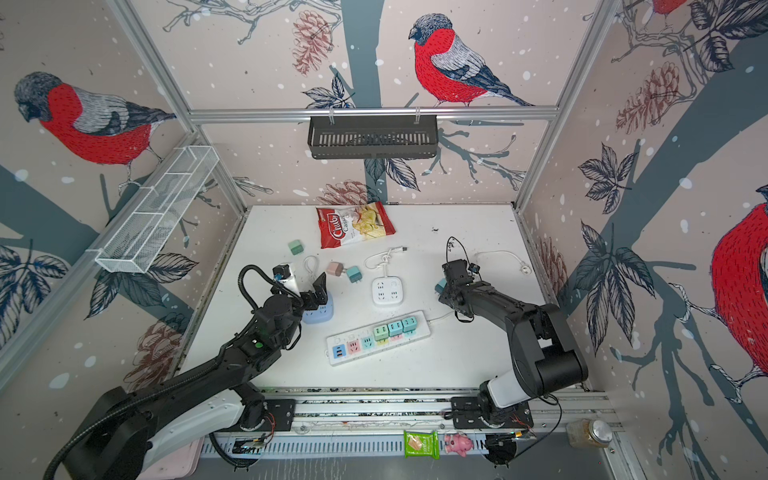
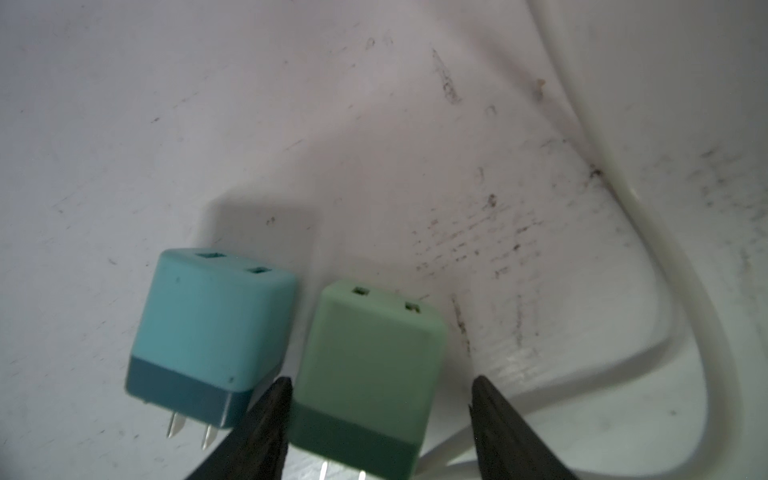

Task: Insert the plug
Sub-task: 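Reach the right gripper down to the teal and green adapters near the cable, then close the right gripper on the light green adapter and lift it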

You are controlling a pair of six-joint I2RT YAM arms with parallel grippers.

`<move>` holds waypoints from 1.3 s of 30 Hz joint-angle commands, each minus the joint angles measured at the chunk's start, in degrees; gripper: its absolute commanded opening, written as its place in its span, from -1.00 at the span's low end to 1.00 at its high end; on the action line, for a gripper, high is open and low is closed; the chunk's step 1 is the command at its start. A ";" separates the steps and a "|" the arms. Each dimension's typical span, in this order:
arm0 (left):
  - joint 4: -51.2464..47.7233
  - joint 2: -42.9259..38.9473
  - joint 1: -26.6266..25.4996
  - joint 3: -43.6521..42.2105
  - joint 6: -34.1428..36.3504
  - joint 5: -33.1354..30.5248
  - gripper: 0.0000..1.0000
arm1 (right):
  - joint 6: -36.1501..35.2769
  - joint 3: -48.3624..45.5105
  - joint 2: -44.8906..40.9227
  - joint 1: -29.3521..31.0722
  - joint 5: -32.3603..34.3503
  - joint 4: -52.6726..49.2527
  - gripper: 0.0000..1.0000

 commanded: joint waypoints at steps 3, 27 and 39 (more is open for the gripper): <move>2.78 -0.68 0.11 -0.06 0.20 -0.25 0.94 | -0.52 1.17 3.08 0.19 -0.48 -0.40 0.27; 2.67 -0.77 0.11 -0.05 -0.18 -0.11 0.94 | -1.24 3.57 4.48 2.62 1.28 -2.16 0.14; 2.23 -0.50 0.11 0.17 0.20 -0.42 0.94 | 0.95 4.46 5.25 6.32 5.22 -4.26 0.24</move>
